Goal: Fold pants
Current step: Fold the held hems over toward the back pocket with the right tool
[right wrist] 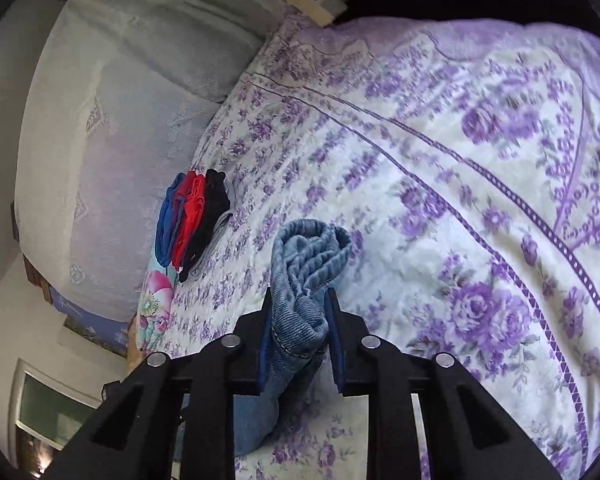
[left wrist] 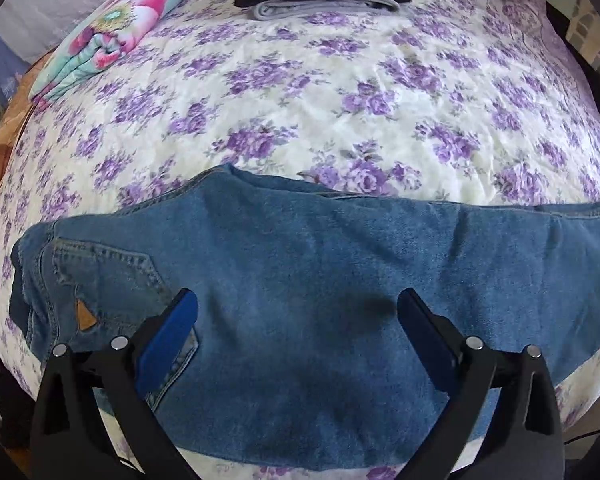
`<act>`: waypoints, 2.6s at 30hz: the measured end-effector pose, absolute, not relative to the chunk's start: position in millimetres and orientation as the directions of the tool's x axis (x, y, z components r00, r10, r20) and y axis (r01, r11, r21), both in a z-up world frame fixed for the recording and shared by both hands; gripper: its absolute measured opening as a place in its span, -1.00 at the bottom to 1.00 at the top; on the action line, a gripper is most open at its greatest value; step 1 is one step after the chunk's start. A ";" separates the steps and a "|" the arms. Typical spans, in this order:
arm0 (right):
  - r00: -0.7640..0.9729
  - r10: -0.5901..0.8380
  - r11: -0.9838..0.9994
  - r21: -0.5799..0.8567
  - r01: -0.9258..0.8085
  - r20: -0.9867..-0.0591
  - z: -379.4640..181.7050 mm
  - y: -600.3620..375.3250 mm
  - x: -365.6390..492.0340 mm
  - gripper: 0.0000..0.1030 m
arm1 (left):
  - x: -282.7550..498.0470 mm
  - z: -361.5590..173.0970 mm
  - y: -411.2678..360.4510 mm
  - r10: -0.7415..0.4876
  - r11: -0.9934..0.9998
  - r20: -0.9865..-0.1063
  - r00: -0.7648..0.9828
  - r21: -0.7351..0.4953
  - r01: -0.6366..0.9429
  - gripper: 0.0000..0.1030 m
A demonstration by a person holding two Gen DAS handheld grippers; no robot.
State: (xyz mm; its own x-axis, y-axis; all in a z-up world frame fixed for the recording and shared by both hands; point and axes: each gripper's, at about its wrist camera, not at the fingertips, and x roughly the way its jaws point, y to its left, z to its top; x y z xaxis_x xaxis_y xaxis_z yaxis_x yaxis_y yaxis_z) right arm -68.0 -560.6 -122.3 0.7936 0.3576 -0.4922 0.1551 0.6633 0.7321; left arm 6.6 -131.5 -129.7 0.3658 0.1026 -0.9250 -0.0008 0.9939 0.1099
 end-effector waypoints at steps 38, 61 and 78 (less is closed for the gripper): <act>0.581 0.286 0.716 -0.234 -0.658 -0.762 -123.9 -119.4 -89.9 -0.64 | -109.3 -86.8 174.5 0.039 0.835 -0.869 0.493 -0.244 -0.494 0.90; 0.592 0.092 0.651 -0.402 -0.644 -0.800 -136.1 -127.4 -90.2 -0.57 | -96.2 -101.4 164.8 -0.022 0.841 -0.883 0.469 -0.270 -0.469 0.90; 0.495 0.228 0.936 0.049 -0.349 -0.838 -119.6 -175.4 9.5 -0.29 | -86.4 -105.3 148.2 -0.033 0.872 -0.889 0.457 -0.249 -0.421 0.90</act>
